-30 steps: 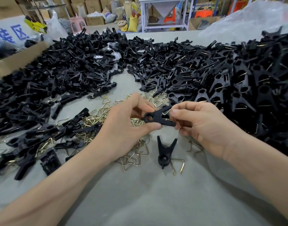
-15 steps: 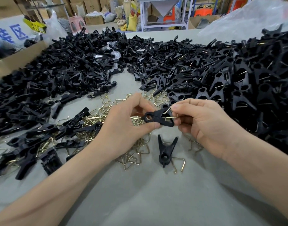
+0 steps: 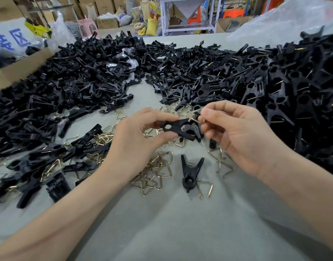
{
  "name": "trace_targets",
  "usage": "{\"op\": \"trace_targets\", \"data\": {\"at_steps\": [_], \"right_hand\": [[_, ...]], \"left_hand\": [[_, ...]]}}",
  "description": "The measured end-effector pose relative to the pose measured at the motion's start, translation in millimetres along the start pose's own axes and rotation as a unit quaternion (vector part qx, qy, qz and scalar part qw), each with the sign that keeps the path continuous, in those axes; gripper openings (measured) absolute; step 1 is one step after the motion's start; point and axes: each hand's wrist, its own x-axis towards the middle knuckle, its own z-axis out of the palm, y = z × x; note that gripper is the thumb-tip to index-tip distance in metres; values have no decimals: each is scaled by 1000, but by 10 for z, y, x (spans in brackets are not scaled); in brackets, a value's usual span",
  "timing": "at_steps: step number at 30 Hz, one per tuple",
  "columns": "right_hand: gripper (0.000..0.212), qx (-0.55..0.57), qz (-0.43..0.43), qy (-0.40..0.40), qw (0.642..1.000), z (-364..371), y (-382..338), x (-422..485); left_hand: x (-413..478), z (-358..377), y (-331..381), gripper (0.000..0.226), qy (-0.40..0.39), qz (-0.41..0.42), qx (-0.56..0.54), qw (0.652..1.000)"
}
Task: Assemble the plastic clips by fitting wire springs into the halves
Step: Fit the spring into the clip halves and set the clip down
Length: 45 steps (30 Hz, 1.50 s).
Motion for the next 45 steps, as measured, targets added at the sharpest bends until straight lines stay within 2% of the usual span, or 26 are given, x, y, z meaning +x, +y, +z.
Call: {"op": "trace_targets", "data": {"at_steps": [4, 8, 15, 27, 38, 45], "right_hand": [[18, 25, 10, -9, 1000, 5, -9, 12], [21, 10, 13, -41, 999, 3, -4, 7], [11, -2, 30, -71, 997, 30, 25, -18], [10, -102, -33, -61, 992, 11, 24, -20], [13, -140, -53, -43, 988, 7, 35, -16], [13, -112, -37, -47, 992, 4, 46, 0]], "left_hand": [[3, 16, -27, 29, 11, -21, -60, 998], [4, 21, -60, 29, 19, -44, -57, 997], [-4, 25, -54, 41, 18, -26, -66, 997], [-8, 33, -60, 37, -1, 29, -25, 999], [-3, 35, -62, 37, -6, 37, -15, 999], [-3, 30, -55, 39, -2, 37, -9, 999]]}}
